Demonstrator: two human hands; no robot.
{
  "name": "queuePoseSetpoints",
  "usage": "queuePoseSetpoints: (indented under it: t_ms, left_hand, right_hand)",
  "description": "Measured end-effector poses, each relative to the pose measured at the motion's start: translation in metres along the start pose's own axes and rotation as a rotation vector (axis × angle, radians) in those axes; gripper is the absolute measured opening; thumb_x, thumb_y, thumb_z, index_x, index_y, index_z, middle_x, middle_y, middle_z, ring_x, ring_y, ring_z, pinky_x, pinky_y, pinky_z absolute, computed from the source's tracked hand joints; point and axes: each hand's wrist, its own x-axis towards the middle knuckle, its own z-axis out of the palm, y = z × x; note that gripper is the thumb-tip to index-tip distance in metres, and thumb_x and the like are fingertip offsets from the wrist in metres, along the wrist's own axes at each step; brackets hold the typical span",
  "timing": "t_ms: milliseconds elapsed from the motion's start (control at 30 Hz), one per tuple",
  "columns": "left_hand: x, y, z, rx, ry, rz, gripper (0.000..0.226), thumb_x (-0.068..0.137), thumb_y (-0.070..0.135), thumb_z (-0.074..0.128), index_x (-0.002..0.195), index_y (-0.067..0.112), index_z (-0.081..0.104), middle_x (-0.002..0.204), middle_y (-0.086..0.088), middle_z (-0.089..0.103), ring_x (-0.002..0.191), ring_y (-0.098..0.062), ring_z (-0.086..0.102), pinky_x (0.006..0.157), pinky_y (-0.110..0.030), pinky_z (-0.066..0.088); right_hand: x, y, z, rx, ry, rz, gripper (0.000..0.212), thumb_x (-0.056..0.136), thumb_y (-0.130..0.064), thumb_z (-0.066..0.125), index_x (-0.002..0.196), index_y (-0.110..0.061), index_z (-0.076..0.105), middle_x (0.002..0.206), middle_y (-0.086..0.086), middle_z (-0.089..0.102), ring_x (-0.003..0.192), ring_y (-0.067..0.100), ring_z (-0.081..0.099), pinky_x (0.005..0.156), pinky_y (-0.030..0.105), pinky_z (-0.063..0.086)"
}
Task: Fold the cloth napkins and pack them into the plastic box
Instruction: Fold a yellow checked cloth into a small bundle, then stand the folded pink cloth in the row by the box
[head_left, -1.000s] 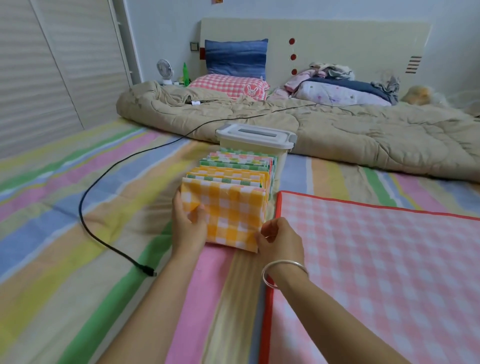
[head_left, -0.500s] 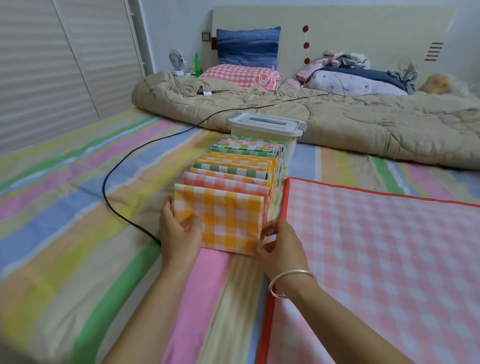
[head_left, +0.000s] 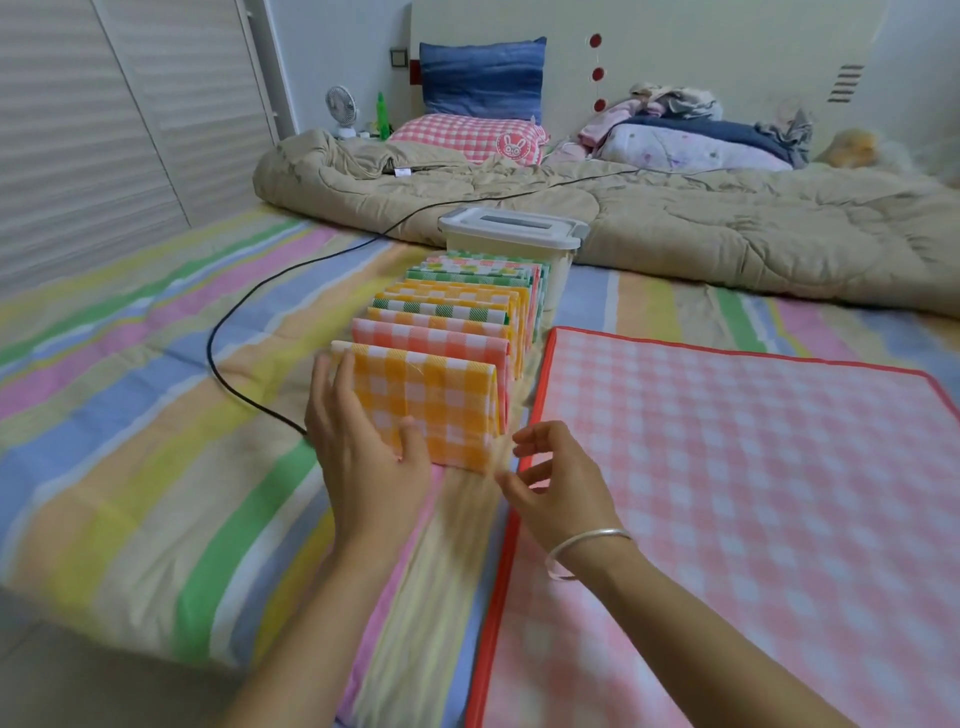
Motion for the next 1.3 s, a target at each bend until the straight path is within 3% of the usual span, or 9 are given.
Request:
queuePoseSetpoints:
  t_ms: [133,267,400,500,833,1000,1100,1167,1300]
  left_hand:
    - [-0.026,0.040,0.002,-0.110,-0.035,0.208,0.035,0.086,0.007,0.054,0.121,0.007,0.058,0.115,-0.003,0.061,0.105,-0.016,0.059,0.092,-0.029,0.048]
    - [-0.084,0.083,0.022,-0.208,-0.541,0.293,0.017,0.089,0.013,0.055,0.097,0.023,0.066,0.084,0.014,0.068,0.078,-0.003,0.063,0.071,-0.033,0.053]
    - [-0.133,0.108,0.042,-0.026,-1.078,0.473,0.017,0.090,0.035,0.057,0.099,0.027,0.069,0.098,0.011,0.065,0.094,-0.009,0.058,0.086,-0.037,0.048]
    - [-0.139,0.119,0.045,0.264,-1.326,0.537,0.043,0.081,0.063,0.066,0.107,0.030,0.061,0.112,0.011,0.053,0.109,-0.011,0.047,0.097,-0.036,0.039]
    - [-0.138,0.129,0.039,0.406,-1.421,0.681,0.069,0.069,0.071,0.072,0.119,0.031,0.047,0.119,0.012,0.042,0.111,-0.010,0.038,0.095,-0.034,0.041]
    - [-0.127,0.133,0.032,0.264,-1.496,0.493,0.048,0.074,0.065,0.068,0.111,0.037,0.059,0.118,0.017,0.057,0.112,-0.005,0.051,0.098,-0.031,0.044]
    - [-0.122,0.137,0.027,0.263,-1.506,0.394,0.035,0.080,0.045,0.052,0.109,0.034,0.066,0.118,0.012,0.067,0.115,-0.008,0.057,0.100,-0.035,0.046]
    - [-0.120,0.141,0.025,0.301,-1.507,0.420,0.031,0.086,0.037,0.049,0.107,0.025,0.068,0.106,0.006,0.070,0.102,-0.014,0.061,0.091,-0.037,0.049]
    - [-0.110,0.153,0.024,0.308,-1.577,0.455,0.017,0.099,0.018,0.047,0.085,0.019,0.057,0.077,0.003,0.057,0.072,-0.010,0.050,0.072,-0.032,0.042]
  right_hand:
    - [-0.041,0.019,-0.051,-0.130,-0.058,-0.024,0.019,0.085,-0.014,0.071,0.093,-0.027,0.059,0.075,-0.012,0.065,0.069,0.004,0.062,0.073,0.028,0.054]
    - [-0.087,0.052,-0.115,-0.364,-0.037,-0.044,0.027,0.083,-0.014,0.070,0.087,-0.036,0.057,0.073,-0.015,0.064,0.068,0.006,0.061,0.070,0.032,0.053]
    - [-0.132,0.086,-0.166,-0.574,0.019,-0.186,0.010,0.078,-0.043,0.063,0.083,-0.036,0.059,0.081,-0.018,0.061,0.075,0.004,0.055,0.064,0.023,0.045]
    - [-0.157,0.107,-0.199,-0.675,-0.081,-0.261,0.038,0.073,-0.057,0.062,0.101,-0.032,0.061,0.102,-0.016,0.062,0.093,0.008,0.059,0.075,0.027,0.052]
    - [-0.178,0.111,-0.235,-0.614,-0.417,-0.134,0.081,0.064,-0.088,0.050,0.133,-0.045,0.045,0.147,-0.030,0.032,0.140,-0.009,0.024,0.115,0.021,0.027]
    - [-0.180,0.116,-0.236,-0.544,-0.302,-0.123,0.053,0.073,-0.073,0.053,0.114,-0.040,0.064,0.131,-0.031,0.052,0.127,-0.013,0.042,0.106,0.018,0.039]
    - [-0.186,0.110,-0.231,-0.700,-0.071,-0.223,0.035,0.085,-0.053,0.043,0.095,-0.033,0.071,0.094,-0.017,0.072,0.085,0.006,0.070,0.067,0.031,0.058]
    - [-0.189,0.103,-0.228,-0.867,0.017,-0.268,0.034,0.089,-0.047,0.038,0.082,-0.029,0.066,0.060,-0.010,0.064,0.049,0.013,0.061,0.037,0.027,0.041]
    - [-0.189,0.083,-0.236,-0.910,-0.030,-0.177,0.022,0.094,-0.040,0.047,0.086,-0.028,0.063,0.047,-0.009,0.049,0.043,0.013,0.047,0.044,0.027,0.027]
